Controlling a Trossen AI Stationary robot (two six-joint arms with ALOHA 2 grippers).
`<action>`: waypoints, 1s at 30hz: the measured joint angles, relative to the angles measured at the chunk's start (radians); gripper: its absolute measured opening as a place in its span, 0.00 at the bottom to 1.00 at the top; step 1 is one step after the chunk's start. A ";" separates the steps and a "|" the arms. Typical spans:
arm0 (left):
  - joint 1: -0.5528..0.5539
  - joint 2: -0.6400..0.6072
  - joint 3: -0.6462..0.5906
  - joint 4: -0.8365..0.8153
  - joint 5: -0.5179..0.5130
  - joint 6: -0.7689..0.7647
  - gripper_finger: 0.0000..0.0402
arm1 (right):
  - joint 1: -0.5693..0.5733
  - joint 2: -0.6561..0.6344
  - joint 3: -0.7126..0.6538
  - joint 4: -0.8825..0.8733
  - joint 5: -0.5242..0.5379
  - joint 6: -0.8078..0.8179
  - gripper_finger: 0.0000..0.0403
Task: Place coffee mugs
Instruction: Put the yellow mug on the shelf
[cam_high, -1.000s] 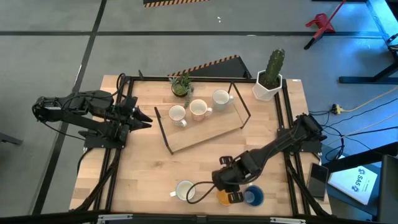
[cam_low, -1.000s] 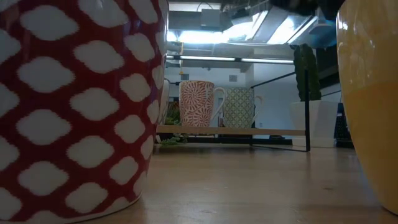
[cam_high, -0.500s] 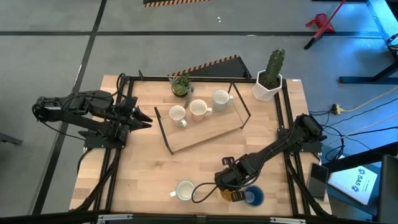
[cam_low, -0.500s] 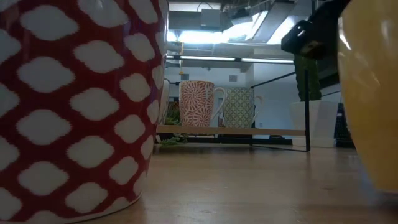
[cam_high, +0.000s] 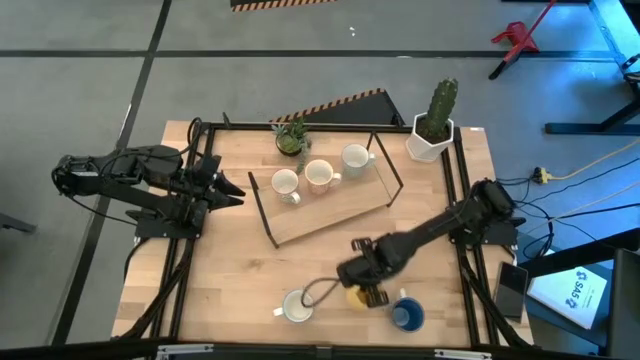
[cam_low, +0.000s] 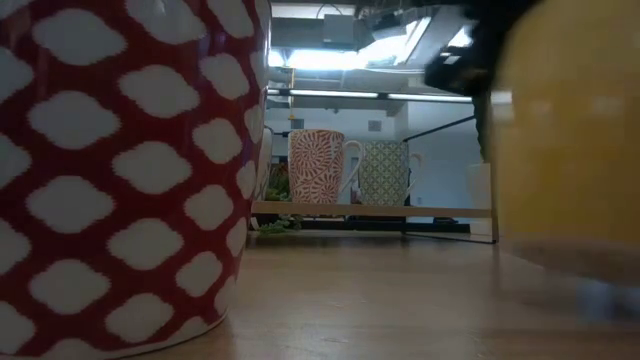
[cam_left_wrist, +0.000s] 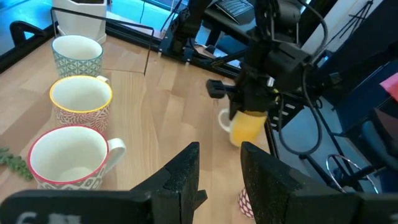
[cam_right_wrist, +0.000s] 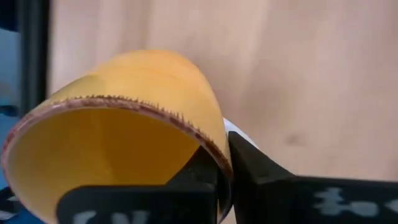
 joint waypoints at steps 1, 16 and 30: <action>0.000 0.000 0.000 0.000 0.000 0.000 0.28 | -0.018 0.000 0.015 -0.016 0.011 -0.030 0.01; 0.000 0.000 0.000 -0.005 0.000 0.012 0.28 | -0.362 0.057 0.375 -0.209 0.126 -0.472 0.00; 0.000 0.000 0.000 -0.006 -0.011 0.020 0.28 | -0.405 0.376 0.868 -0.310 0.153 -0.693 0.00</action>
